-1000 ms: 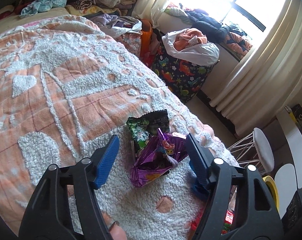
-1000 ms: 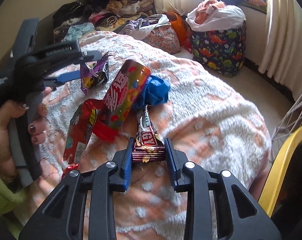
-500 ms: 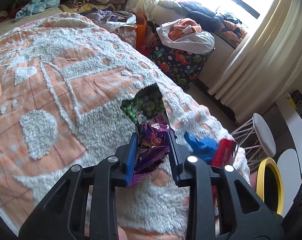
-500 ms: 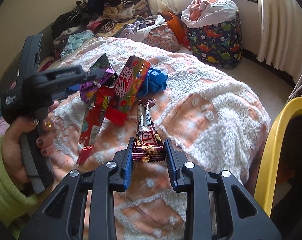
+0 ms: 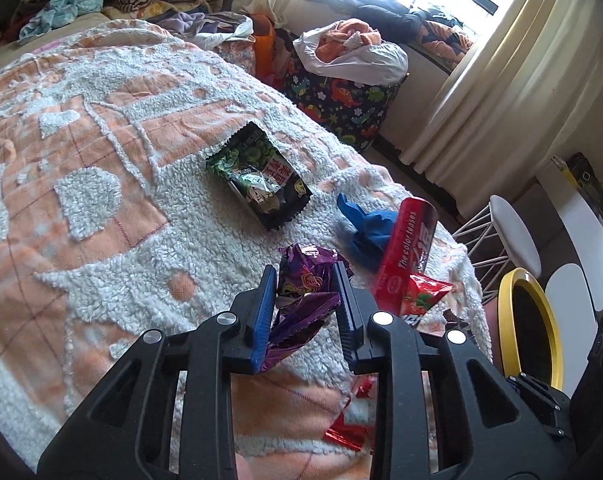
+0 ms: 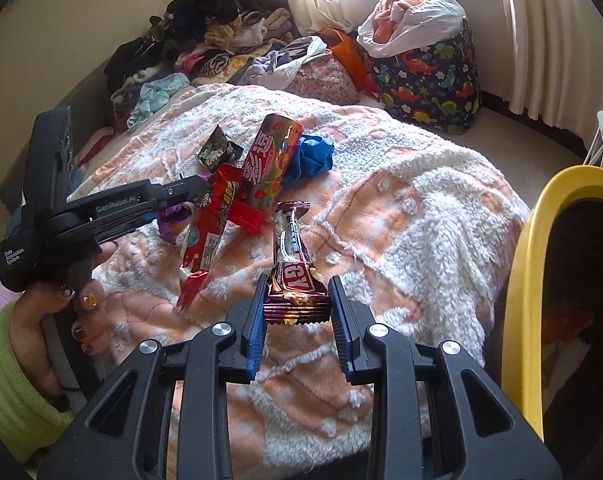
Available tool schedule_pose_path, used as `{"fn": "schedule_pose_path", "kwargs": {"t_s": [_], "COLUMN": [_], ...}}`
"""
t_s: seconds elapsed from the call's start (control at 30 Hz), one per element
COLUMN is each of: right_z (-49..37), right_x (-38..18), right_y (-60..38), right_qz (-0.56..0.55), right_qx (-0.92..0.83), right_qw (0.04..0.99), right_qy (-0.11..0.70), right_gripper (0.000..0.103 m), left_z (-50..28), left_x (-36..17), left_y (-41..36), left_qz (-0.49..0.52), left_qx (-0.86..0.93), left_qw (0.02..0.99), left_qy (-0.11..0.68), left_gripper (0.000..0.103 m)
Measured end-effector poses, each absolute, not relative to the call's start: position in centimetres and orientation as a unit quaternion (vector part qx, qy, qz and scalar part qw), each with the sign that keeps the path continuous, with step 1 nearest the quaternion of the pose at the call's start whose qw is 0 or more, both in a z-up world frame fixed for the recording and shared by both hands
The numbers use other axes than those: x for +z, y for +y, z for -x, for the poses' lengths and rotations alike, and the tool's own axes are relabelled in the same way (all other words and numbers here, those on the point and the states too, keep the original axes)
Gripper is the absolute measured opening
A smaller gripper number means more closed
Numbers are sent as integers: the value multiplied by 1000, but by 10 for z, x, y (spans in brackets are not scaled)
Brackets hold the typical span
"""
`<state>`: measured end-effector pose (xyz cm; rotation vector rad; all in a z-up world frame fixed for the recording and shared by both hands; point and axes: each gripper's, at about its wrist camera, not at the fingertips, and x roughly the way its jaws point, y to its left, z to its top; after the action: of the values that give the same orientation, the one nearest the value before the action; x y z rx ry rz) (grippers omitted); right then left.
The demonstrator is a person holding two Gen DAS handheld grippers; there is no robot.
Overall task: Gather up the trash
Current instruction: 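Carry the purple wrapper and chocolate bar over the yellow bin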
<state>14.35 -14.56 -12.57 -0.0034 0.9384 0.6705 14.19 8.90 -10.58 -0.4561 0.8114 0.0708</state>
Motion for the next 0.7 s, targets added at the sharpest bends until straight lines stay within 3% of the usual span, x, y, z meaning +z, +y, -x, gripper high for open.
{"fn": "schedule_pose_path", "kwargs": {"t_s": [0.7], "right_z": [-129], "right_x": [-105], "right_y": [-190], "right_qz": [-44], "right_qx": [302], "right_qw": [858], "right_qy": [413], "right_gripper": [28], "left_z": [-135], "left_x": [-56], "left_y": [50], "left_qz": [191], "left_qx": [-1], "left_qw": [916], "left_qy": [352], "left_gripper": [21]}}
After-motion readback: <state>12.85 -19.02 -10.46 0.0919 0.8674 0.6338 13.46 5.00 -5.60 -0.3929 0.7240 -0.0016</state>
